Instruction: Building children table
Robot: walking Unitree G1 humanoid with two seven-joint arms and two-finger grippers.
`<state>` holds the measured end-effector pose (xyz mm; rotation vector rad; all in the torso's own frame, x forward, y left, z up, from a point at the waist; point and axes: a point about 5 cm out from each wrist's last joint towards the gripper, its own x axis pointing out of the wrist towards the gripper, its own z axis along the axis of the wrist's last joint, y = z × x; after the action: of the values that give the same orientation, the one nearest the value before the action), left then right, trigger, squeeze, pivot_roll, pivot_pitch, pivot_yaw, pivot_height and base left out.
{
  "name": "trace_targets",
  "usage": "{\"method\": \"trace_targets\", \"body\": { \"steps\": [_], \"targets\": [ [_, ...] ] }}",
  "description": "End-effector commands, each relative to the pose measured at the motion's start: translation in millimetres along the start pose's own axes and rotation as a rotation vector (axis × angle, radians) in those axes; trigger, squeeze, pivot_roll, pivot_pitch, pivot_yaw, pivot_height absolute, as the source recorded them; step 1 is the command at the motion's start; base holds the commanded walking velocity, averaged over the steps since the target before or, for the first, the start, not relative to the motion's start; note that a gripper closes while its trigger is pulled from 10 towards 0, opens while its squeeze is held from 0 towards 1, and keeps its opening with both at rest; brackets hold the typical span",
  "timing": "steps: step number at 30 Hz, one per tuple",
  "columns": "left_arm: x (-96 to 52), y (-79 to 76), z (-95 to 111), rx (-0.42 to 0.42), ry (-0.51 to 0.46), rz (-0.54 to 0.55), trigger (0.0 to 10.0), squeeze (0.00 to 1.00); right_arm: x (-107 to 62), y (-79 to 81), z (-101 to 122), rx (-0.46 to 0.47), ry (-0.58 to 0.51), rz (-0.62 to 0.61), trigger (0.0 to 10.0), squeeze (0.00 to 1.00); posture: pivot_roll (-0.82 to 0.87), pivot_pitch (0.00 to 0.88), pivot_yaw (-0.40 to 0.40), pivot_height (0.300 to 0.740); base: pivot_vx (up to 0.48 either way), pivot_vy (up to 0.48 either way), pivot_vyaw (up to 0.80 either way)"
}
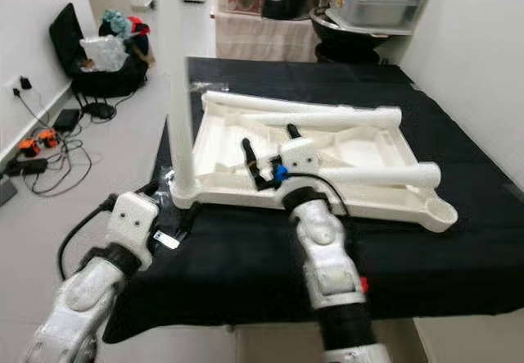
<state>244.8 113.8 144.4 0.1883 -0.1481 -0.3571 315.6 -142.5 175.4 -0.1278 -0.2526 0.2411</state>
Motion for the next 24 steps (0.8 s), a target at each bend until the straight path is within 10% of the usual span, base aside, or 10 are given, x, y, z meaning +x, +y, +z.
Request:
{"method": "trace_targets", "body": {
  "steps": [1,15,24],
  "targets": [
    [-0.8,1.8,-3.5,0.013,0.014,-0.003,10.0,0.00,3.3,0.6,3.7,0.002,-0.011,-0.003,10.0,0.00,0.03,0.000,-0.056,0.740,0.259,-0.401,0.00],
    [0.5,0.6,-6.7,-0.037,0.030,0.025,10.0,0.00,29.6,-25.4,27.1,-0.018,-0.024,-0.081,10.0,0.00,0.03,0.000,-0.062,0.740,0.154,-0.220,0.00],
    [1.4,-0.9,-4.5,-0.054,0.027,0.035,10.0,0.00,76.1,-10.8,57.1,-0.070,0.015,0.140,10.0,0.00,0.03,0.000,-0.076,0.740,0.000,0.000,0.00]
  ]
}}
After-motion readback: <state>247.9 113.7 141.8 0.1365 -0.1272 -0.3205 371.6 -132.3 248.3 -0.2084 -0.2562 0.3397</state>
